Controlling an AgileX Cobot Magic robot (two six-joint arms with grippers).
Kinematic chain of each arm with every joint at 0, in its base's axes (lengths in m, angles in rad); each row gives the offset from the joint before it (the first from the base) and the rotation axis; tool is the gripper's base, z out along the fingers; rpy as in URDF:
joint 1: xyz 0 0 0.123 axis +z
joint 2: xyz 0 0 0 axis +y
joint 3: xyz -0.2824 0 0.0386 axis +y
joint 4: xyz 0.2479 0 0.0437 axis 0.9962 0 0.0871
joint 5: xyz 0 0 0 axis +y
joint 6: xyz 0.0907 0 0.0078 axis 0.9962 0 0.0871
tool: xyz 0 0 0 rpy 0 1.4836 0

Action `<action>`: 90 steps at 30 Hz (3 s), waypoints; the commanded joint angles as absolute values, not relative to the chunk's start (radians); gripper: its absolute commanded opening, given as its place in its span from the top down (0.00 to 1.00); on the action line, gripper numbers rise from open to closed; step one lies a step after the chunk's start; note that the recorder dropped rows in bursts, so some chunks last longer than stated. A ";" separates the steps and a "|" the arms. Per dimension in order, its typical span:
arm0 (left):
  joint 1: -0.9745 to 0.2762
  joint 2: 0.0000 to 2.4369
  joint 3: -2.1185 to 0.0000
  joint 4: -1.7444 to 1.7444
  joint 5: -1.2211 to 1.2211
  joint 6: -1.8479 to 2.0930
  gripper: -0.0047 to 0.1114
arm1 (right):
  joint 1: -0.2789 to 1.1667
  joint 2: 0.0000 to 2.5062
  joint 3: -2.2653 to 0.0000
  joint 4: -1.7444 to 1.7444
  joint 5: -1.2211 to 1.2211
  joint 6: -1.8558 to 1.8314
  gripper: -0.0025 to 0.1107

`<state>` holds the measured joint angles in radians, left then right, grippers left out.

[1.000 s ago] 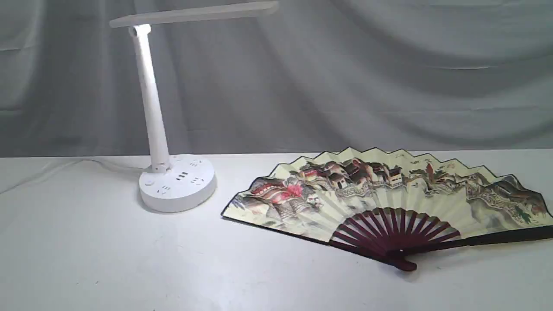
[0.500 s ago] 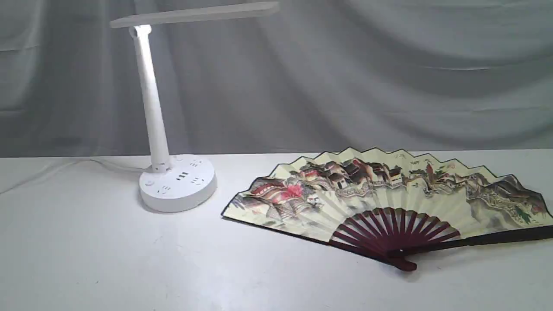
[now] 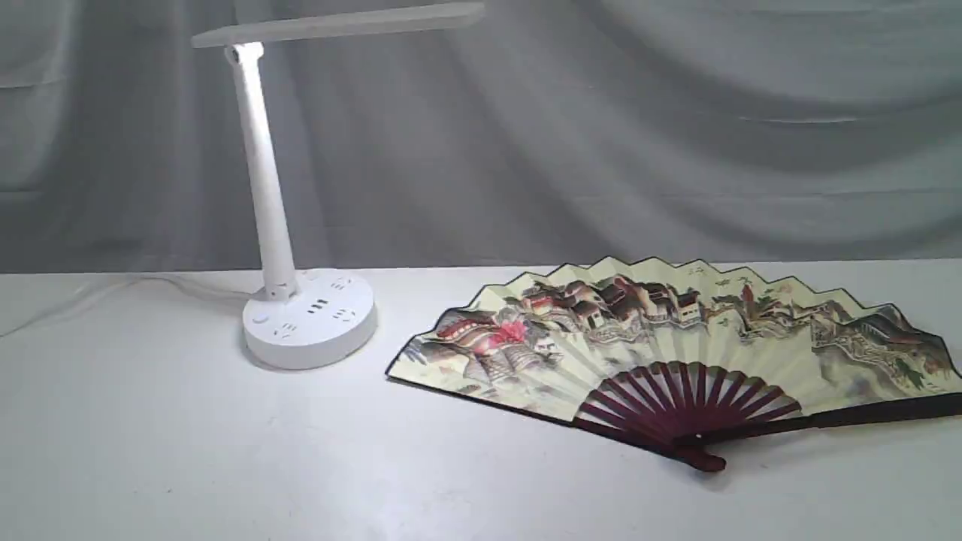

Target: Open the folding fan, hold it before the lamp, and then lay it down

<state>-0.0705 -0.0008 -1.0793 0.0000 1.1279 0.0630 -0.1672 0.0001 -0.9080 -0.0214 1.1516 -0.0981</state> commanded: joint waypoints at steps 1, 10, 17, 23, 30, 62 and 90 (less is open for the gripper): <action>-0.069 0.000 -1.074 -0.028 1.126 0.058 0.96 | -0.148 0.000 -0.893 -0.042 1.129 -0.104 0.98; -0.069 0.000 -1.074 -0.028 1.077 0.058 0.96 | -0.141 0.000 -0.893 -0.044 1.089 -0.104 0.98; -0.069 0.000 -1.035 -0.028 1.040 0.058 0.96 | -0.141 0.000 -0.893 -0.044 1.074 -0.092 0.98; -0.069 0.000 -0.846 -0.028 0.908 0.053 0.96 | -0.141 0.000 -0.822 -0.044 0.980 -0.072 0.98; -0.069 0.000 -0.622 -0.089 0.714 0.053 0.96 | -0.141 0.000 -0.629 -0.046 0.766 0.038 0.98; -0.069 0.000 -0.028 -0.118 0.101 0.053 0.96 | -0.141 0.000 0.000 -0.049 0.127 0.026 0.98; -0.069 0.000 0.000 -0.069 0.184 0.055 0.96 | -0.141 0.000 0.000 -0.049 0.151 0.026 0.98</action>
<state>-0.0705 0.0034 -0.0042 -0.0711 0.1859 0.0593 -0.1408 0.0035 -0.0035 -0.0369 0.1483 0.0292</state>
